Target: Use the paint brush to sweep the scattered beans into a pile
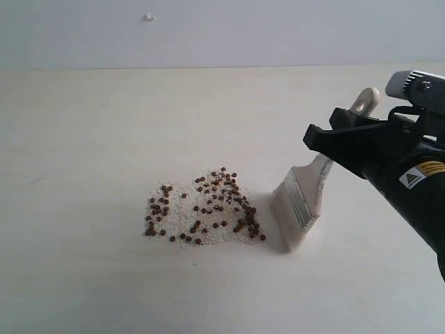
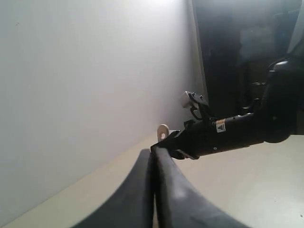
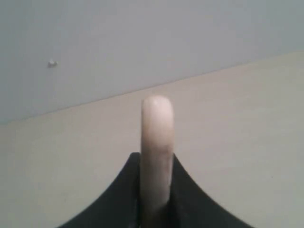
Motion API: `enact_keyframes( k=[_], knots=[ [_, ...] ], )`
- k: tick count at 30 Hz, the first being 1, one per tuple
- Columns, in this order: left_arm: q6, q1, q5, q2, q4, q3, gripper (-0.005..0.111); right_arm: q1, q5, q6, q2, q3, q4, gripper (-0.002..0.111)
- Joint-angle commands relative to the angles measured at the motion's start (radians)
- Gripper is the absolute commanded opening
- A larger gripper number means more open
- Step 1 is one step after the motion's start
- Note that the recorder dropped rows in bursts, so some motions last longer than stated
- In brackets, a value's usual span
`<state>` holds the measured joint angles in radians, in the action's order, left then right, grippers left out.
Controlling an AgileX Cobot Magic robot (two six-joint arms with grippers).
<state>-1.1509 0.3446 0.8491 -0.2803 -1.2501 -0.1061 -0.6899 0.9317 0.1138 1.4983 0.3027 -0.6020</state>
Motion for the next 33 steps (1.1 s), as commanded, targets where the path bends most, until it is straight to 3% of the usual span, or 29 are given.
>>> enact_keyframes(
  k=[1, 10, 19, 33],
  knots=[
    [-0.005, 0.003, 0.0, 0.005, 0.006, 0.004, 0.0, 0.003, 0.019, 0.031, -0.008, -0.006, 0.032, 0.0],
    [-0.005, 0.003, 0.0, 0.005, 0.006, 0.004, 0.0, 0.003, 0.043, 0.034, 0.021, -0.004, -0.012, 0.0],
    [-0.005, 0.003, 0.0, 0.005, 0.006, 0.004, 0.0, 0.003, 0.124, 0.181, 0.165, 0.0, 0.029, 0.0],
    [-0.005, 0.003, 0.0, 0.005, 0.006, 0.004, 0.0, 0.003, 0.087, 0.187, 0.225, 0.086, 0.081, 0.0]
  ],
)
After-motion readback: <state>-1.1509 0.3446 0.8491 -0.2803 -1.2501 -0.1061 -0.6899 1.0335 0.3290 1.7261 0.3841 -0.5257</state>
